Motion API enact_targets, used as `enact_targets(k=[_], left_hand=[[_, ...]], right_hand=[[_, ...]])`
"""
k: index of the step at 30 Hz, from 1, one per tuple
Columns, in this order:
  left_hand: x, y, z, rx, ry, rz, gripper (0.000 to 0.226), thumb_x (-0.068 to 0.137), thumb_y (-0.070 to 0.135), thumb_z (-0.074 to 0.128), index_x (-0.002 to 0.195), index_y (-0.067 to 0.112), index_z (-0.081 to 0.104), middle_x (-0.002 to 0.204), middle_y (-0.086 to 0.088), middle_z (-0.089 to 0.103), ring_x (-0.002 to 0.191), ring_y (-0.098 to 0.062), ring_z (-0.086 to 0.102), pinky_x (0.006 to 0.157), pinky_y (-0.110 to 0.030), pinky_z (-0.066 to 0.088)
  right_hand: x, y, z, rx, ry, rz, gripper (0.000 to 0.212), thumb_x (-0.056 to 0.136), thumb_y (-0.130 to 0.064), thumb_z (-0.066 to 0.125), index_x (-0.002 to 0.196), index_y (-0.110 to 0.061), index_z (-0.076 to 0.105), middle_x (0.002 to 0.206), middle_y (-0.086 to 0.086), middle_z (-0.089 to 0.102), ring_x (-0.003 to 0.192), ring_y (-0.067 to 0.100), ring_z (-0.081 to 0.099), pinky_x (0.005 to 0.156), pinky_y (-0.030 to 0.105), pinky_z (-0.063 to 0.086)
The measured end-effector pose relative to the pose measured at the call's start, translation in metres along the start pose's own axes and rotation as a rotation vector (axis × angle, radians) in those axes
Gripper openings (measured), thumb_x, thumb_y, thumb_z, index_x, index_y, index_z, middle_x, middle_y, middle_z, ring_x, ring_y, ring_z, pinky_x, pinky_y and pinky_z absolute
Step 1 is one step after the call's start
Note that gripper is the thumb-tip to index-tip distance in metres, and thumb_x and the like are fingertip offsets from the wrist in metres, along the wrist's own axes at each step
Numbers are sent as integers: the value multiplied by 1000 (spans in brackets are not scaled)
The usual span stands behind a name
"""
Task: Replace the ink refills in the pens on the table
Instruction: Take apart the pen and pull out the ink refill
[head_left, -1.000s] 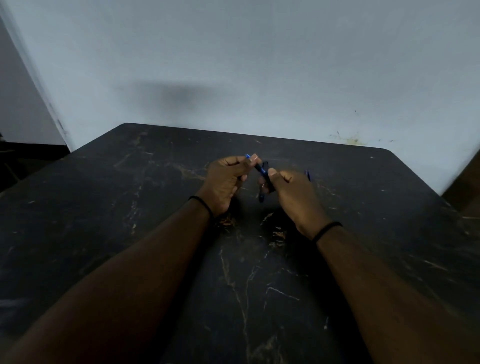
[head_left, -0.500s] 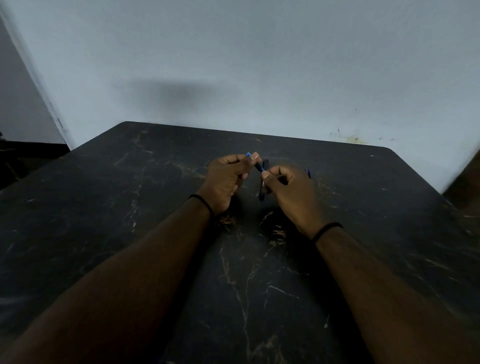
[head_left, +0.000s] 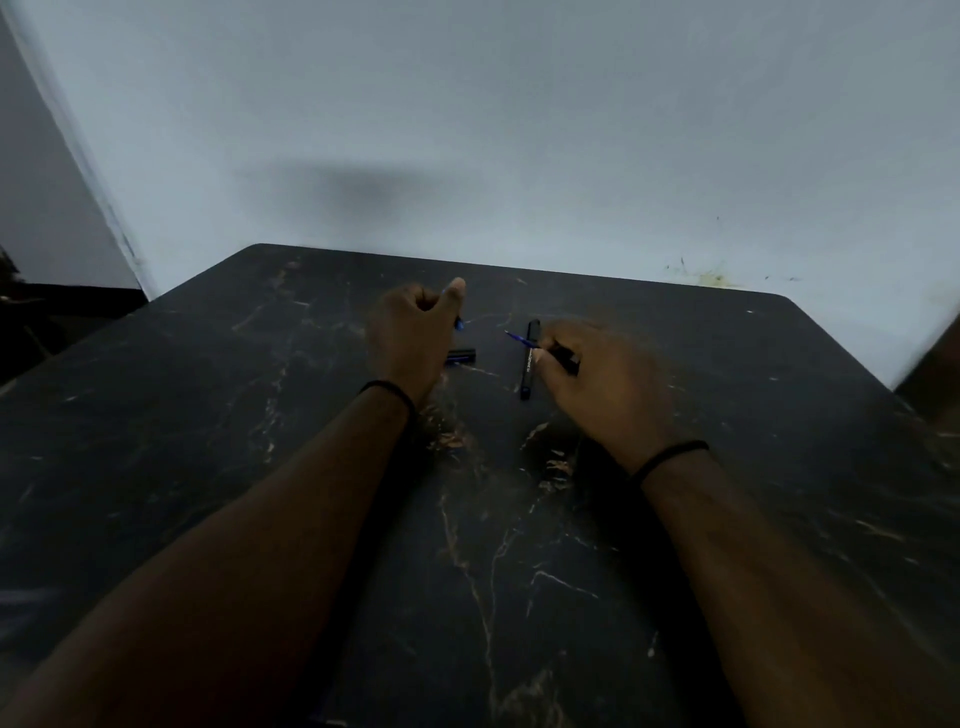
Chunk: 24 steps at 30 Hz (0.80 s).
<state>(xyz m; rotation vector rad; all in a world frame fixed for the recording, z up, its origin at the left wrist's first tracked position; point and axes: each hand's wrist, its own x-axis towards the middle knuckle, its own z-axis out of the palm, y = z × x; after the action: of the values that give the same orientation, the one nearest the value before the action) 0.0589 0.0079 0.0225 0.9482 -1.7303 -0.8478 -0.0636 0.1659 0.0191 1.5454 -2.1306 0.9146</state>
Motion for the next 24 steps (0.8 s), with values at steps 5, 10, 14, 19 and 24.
enact_targets(k=[5,10,14,19,24], left_hand=[[-4,-7,-1,464,-128,128,51,89,50,58,58,10,58,54,-4,57,54,-19,56,51,-24,37],[-6,-6,1,688,-222,129,47,86,50,61,58,12,54,59,1,54,62,-19,58,60,-27,44],[-8,-4,2,780,-163,121,47,83,56,60,64,12,56,65,-1,54,62,-19,51,62,-29,41],[-13,7,6,447,-66,350,28,90,43,59,76,20,61,69,3,59,61,-14,55,57,-27,44],[-37,18,22,192,-349,550,25,84,36,70,106,24,71,91,8,69,68,11,53,64,-9,38]], right_hand=[[-2,-1,0,49,53,53,11,92,-32,61,84,-25,64,80,-2,64,74,21,59,65,34,49],[-4,-1,2,90,74,86,14,92,-33,62,80,-25,64,77,-5,64,72,17,59,64,32,48],[-3,0,3,215,89,154,17,91,-33,64,76,-24,64,73,-7,63,68,10,57,61,27,44],[-1,-8,0,529,222,281,13,91,-31,68,79,-29,66,75,-4,66,66,2,55,60,13,43],[6,-12,-8,752,343,344,8,91,-20,71,83,-23,70,87,20,67,78,22,63,72,30,53]])
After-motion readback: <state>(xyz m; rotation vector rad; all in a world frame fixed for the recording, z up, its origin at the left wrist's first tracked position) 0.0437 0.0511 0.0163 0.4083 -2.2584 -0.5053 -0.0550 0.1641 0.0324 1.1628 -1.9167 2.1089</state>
